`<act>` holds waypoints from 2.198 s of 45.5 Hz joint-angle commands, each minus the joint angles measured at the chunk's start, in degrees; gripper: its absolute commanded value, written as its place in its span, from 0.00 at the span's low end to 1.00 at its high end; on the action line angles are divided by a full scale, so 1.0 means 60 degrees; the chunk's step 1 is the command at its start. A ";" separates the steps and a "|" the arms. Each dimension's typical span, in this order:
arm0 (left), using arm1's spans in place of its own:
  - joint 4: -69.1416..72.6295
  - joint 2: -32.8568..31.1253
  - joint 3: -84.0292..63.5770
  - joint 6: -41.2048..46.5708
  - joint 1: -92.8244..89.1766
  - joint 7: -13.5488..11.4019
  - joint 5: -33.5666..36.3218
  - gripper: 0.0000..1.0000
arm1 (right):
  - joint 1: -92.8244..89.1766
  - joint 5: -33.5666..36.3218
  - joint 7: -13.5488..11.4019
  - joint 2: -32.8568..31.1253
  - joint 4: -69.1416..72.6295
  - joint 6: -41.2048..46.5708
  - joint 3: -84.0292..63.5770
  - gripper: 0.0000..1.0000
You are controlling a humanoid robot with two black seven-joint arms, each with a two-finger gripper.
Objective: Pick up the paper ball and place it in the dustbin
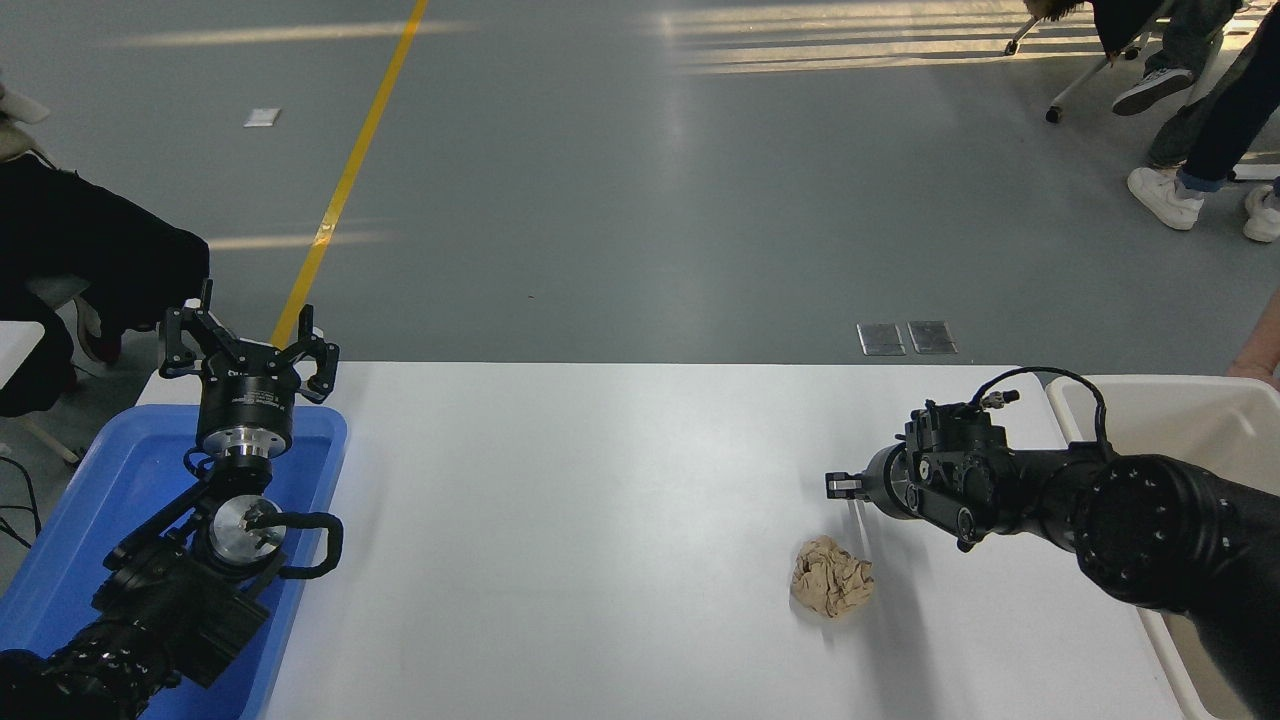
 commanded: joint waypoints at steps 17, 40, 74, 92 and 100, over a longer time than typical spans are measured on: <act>0.0000 0.0015 0.0041 -0.0015 -0.0015 0.0000 -0.0029 0.99 | 0.0300 0.0000 -0.0001 0.0000 0.0306 0.0084 0.0011 0.00; 0.0000 0.0015 0.0041 0.0000 -0.0015 0.0000 -0.0029 0.99 | 0.7988 0.0088 -0.0001 -0.3088 0.7673 0.2176 -0.0048 0.00; 0.0000 0.0015 0.0041 0.0000 -0.0015 0.0000 -0.0029 0.99 | 1.4055 -0.0073 0.0028 -0.4937 1.0881 0.5445 -0.1804 0.00; 0.0000 0.0015 0.0041 0.0000 -0.0015 -0.0015 -0.0029 0.99 | 1.4393 0.0541 0.0058 -0.3970 1.1264 0.5445 -0.1864 1.00; 0.0000 0.0015 0.0041 0.0000 -0.0015 -0.0015 -0.0029 0.99 | 1.4247 0.0951 0.0058 -0.3443 1.1205 0.5445 -0.1718 1.00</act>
